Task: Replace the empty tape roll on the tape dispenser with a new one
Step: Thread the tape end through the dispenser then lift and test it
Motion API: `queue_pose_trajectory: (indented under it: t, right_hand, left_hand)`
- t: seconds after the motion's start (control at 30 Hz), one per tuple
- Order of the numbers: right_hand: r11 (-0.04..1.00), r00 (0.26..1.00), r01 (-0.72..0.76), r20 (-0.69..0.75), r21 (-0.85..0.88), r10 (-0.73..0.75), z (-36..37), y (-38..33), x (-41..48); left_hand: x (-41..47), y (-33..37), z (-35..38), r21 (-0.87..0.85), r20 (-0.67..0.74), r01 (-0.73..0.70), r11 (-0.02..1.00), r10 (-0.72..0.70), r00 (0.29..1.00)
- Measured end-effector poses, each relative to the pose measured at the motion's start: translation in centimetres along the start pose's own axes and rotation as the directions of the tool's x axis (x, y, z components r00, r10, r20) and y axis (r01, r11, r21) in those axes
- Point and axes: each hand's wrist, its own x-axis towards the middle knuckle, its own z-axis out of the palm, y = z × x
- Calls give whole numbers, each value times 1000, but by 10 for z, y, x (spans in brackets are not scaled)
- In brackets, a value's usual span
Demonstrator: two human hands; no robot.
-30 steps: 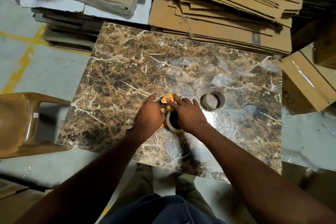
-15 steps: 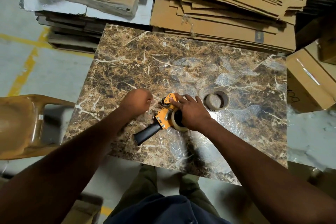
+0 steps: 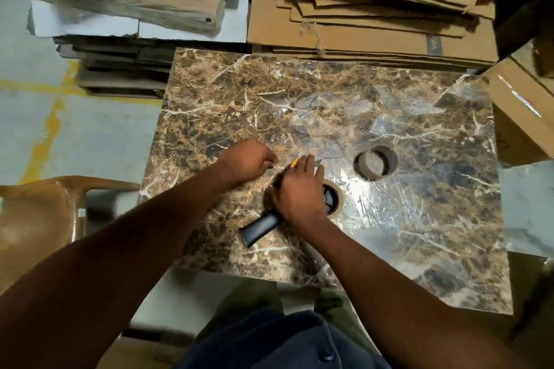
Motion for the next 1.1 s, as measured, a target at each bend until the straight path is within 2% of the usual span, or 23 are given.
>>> queue_pose_trajectory:
  t: [0.13, 0.23, 0.3, 0.37, 0.43, 0.47, 0.5, 0.53, 0.57, 0.6, 0.63, 0.67, 0.7, 0.73, 0.8, 0.93, 0.97, 1.0, 1.1]
  right_hand:
    - [998, 998, -27, -56, 54, 30, 4, -4, -5]
    - [993, 994, -58, -81, 105, 66, 11, -9, -6]
    - [992, 989, -83, -112, 95, 93, 18, -7, -9]
    - [984, 965, -109, -221, 141, 138, 24, -3, -23]
    - [959, 911, -110, -359, 262, 203, 29, 3, -49]
    - [921, 889, -157, -356, 356, 289, 34, 6, -64]
    - [838, 867, -253, -271, 483, 418, 40, 8, -76]
    - [675, 827, -385, -89, 629, 555, 44, 8, -84]
    - [446, 762, -509, 144, 736, 631, 49, 8, -87]
    - [198, 703, -590, 378, 783, 602, 53, 7, -86]
    - [-29, 666, -637, 569, 770, 483, 58, 5, -84]
    - [-189, 656, -654, 674, 732, 339, 60, 3, -80]
    - [-272, 665, -654, 707, 707, 240, 61, 0, -75]
    - [-306, 682, -646, 709, 699, 181, 60, -2, -72]
    - [-346, 715, -613, 685, 711, 141, 61, -4, -65]
    - [-527, 820, -447, 567, 723, 82, 57, 2, -58]
    - [-508, 840, -410, 531, 758, 113, 52, 5, -56]
    - [-432, 851, -385, 495, 816, 175, 46, 9, -52]
    - [13, 887, -308, 283, 951, 366, 33, 26, -34]
  left_hand:
    - [11, -6, 2, -192, 39, 56, 980, -50, 998]
    - [14, 0, 9, -395, 86, 145, 907, -121, 989]
    - [16, 6, 14, -547, 174, 259, 796, -195, 965]
    - [18, 10, 16, -656, 258, 360, 663, -251, 933]
    - [19, 11, 15, -718, 314, 421, 554, -281, 907]
    - [20, 11, 13, -739, 336, 442, 508, -291, 896]
    - [22, 11, 13, -756, 358, 463, 462, -300, 884]
    - [23, 11, 11, -762, 385, 486, 427, -305, 871]
    - [26, 10, 13, -763, 406, 506, 402, -310, 860]
    - [28, 10, 13, -754, 426, 527, 393, -318, 847]
    - [31, 10, 14, -744, 442, 545, 387, -326, 836]
    - [32, 11, 13, -730, 458, 563, 387, -335, 823]
    - [35, 12, 14, -719, 464, 574, 391, -345, 816]
    - [36, 13, 12, -705, 465, 583, 405, -357, 810]
    - [40, 15, 8, -689, 461, 592, 419, -377, 803]
    - [52, 18, -2, -676, 448, 589, 443, -388, 806]
    - [56, 17, -5, -671, 422, 573, 471, -393, 817]
    - [58, 16, -10, -672, 393, 552, 493, -394, 831]
    - [68, 8, -25, -737, 330, 491, 464, -387, 861]
